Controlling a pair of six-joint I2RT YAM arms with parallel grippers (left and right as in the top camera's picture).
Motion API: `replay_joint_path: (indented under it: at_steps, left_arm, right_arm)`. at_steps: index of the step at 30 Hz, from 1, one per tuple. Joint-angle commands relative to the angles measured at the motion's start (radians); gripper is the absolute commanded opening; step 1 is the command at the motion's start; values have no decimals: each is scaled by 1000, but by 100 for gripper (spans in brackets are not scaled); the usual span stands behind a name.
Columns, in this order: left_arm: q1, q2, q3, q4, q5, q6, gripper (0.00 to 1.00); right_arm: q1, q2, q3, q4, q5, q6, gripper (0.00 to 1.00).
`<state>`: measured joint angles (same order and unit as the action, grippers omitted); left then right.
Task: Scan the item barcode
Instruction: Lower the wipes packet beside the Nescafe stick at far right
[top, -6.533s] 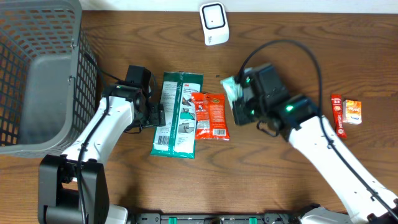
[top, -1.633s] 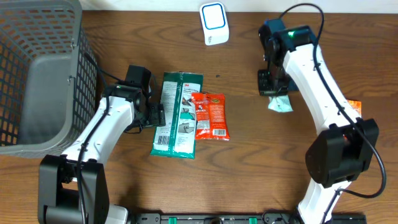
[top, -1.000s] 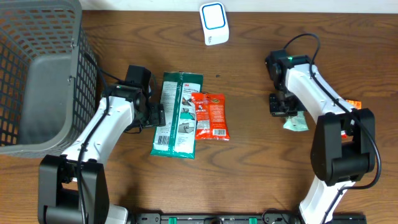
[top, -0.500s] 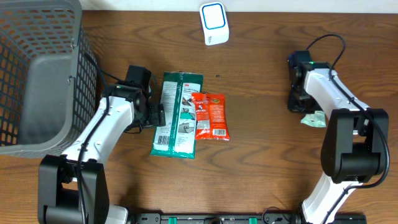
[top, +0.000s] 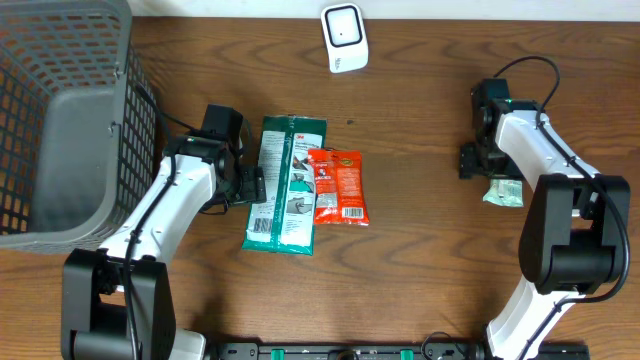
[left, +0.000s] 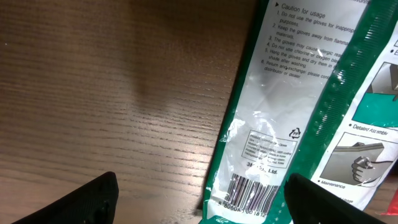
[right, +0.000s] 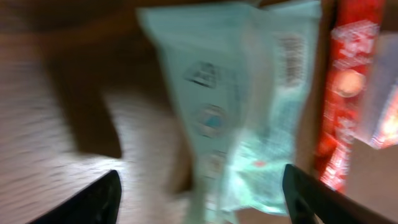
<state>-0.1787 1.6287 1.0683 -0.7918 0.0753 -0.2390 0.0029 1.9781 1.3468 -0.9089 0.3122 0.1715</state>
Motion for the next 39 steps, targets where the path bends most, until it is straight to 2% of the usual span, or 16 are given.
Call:
replay_joint_path:
  at_steps: [1, 2, 20, 22, 26, 28, 39]
  left_arm:
    - [0, -1, 4, -3, -9, -3, 86]
    - [0, -1, 4, -3, -9, -3, 86]
    - [0, -1, 4, -3, -8, -3, 86]
    - [0, -1, 4, -3, -9, -3, 86]
    - [0, -1, 4, -3, -9, -3, 86]
    - [0, -1, 4, -3, -8, -3, 87]
    - [0, -1, 4, -3, -8, -3, 86]
  right_arm:
    - [-8, -7, -2, 31, -114, -5, 70]
    - [-8, -7, -2, 44, -115, -5, 68]
    - [26, -11, 56, 42, -116, -12, 64]
    - [26, -11, 56, 42, -138, -12, 59]
    - [26, -11, 53, 34, -164, -12, 27]
    - [25, -11, 48, 35, -164, -12, 18]
    - [-19, -9, -43, 131, -118, -13, 15]
